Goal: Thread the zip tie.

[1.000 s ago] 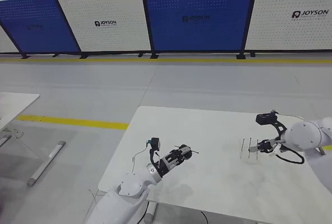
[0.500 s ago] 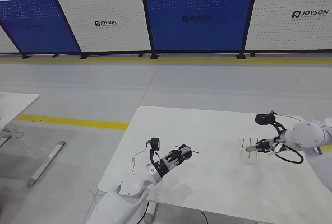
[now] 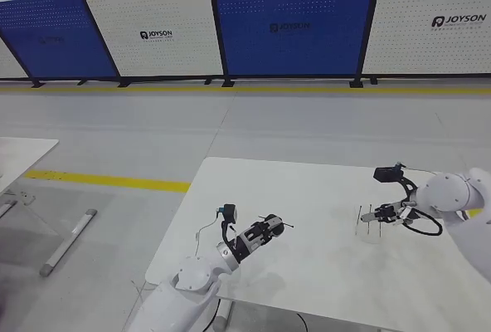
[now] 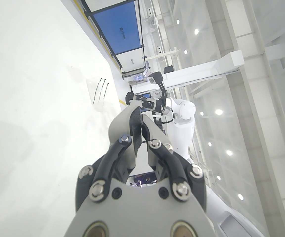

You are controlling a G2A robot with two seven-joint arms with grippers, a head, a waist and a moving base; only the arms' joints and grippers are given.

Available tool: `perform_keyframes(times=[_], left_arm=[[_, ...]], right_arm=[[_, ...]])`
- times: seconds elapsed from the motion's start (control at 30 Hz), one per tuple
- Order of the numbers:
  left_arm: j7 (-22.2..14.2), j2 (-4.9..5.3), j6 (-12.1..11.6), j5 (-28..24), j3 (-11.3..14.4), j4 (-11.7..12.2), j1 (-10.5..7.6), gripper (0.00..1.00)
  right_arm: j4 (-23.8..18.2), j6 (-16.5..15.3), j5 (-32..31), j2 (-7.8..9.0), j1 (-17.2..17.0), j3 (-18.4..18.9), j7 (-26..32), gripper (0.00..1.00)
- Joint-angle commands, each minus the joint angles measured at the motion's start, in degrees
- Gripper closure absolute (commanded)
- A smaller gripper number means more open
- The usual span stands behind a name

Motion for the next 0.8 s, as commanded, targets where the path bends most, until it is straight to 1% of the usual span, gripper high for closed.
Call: perform_keyframes(times=[0.0, 0.07, 0.17, 0.27, 0.4, 0.47, 0.57, 0.6, 0.77], left_arm=[[0.0, 0.00, 0.0, 0.0, 0.0, 0.0, 0.00, 1.00], [0.0, 0.00, 0.0, 0.0, 0.0, 0.0, 0.00, 1.00], [0.0, 0.00, 0.0, 0.0, 0.0, 0.0, 0.00, 1.00], [0.0, 0.00, 0.0, 0.0, 0.0, 0.0, 0.00, 1.00], [0.0, 0.00, 0.0, 0.0, 0.0, 0.0, 0.00, 1.00], [0.0, 0.00, 0.0, 0.0, 0.0, 0.0, 0.00, 1.00], [0.0, 0.00, 0.0, 0.0, 0.0, 0.0, 0.00, 1.00], [0.0, 0.00, 0.0, 0.0, 0.0, 0.0, 0.00, 1.00], [0.0, 0.00, 0.0, 0.0, 0.0, 0.0, 0.00, 1.00]], right_arm=[[-0.4, -0.5, 0.4, 0.06, -1.1, 0.4, -2.2, 0.00], [-0.8, -0.1, 0.3, 0.21, -2.3, 1.1, -5.5, 0.00], [-0.8, -0.9, 0.8, 0.14, -4.1, 1.3, -8.7, 0.00], [0.0, -1.9, 1.5, -0.22, -4.8, 1.2, -11.7, 0.00], [1.4, -2.5, 2.2, -0.66, -5.6, 1.2, -14.6, 0.00], [2.2, -3.1, 2.2, -0.95, -5.5, 1.0, -15.8, 0.00], [4.0, -5.4, 2.4, -1.51, -5.0, 0.5, -17.2, 0.00], [4.2, -6.7, 2.4, -1.59, -4.8, 0.6, -17.3, 0.00], [4.2, -6.7, 2.4, -1.59, -4.8, 0.6, -17.3, 0.00]])
